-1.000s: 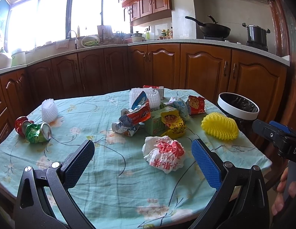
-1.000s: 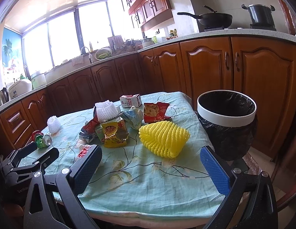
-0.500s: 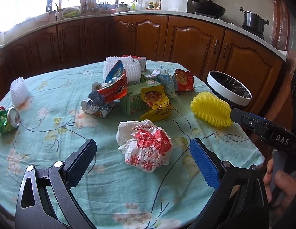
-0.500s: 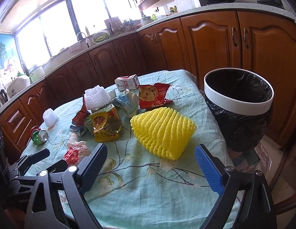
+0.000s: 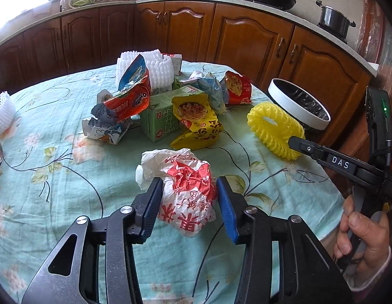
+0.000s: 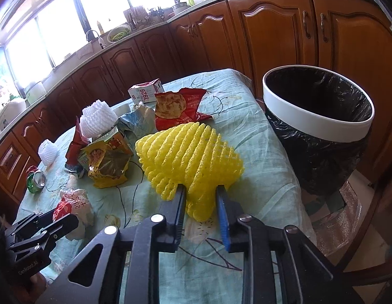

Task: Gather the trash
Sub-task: 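Grasp the crumpled white-and-red plastic bag with the left tool while the right tool grasps the yellow foam net, then carry both items over the black bin and open both tools to drop them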

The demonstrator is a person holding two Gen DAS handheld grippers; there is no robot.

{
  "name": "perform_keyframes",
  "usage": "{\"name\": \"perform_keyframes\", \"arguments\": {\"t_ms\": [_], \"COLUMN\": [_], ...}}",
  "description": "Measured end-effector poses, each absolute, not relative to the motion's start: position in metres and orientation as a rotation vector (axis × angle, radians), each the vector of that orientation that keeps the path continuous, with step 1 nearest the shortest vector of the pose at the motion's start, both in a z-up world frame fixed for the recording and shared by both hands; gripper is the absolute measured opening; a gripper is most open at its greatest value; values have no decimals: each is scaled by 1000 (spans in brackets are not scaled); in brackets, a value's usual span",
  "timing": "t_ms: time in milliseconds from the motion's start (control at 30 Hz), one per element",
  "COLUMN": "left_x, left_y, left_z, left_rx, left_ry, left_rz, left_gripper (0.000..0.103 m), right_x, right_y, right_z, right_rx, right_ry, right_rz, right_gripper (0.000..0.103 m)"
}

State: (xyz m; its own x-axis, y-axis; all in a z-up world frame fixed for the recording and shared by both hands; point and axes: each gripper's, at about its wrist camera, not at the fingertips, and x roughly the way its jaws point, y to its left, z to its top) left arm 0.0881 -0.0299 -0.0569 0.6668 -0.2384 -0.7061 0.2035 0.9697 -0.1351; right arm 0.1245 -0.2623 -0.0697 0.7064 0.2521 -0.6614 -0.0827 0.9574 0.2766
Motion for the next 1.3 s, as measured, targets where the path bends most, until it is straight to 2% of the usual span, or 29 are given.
{"name": "perform_keyframes", "arguments": {"t_ms": [100, 567, 1300], "left_x": [86, 95, 197], "left_y": [-30, -63, -202], "left_z": [-53, -17, 24], "left_rx": [-48, -22, 26], "left_ry": [797, 733, 767], "left_rz": [-265, -376, -599], "left_gripper": [36, 33, 33], "right_x": [118, 108, 150], "right_y": [-265, -294, -407], "right_z": [-64, -36, -8], "right_rx": [235, 252, 260], "right_ry": [743, 680, 672], "right_rz": [190, 154, -42], "right_gripper": [13, 12, 12]}}
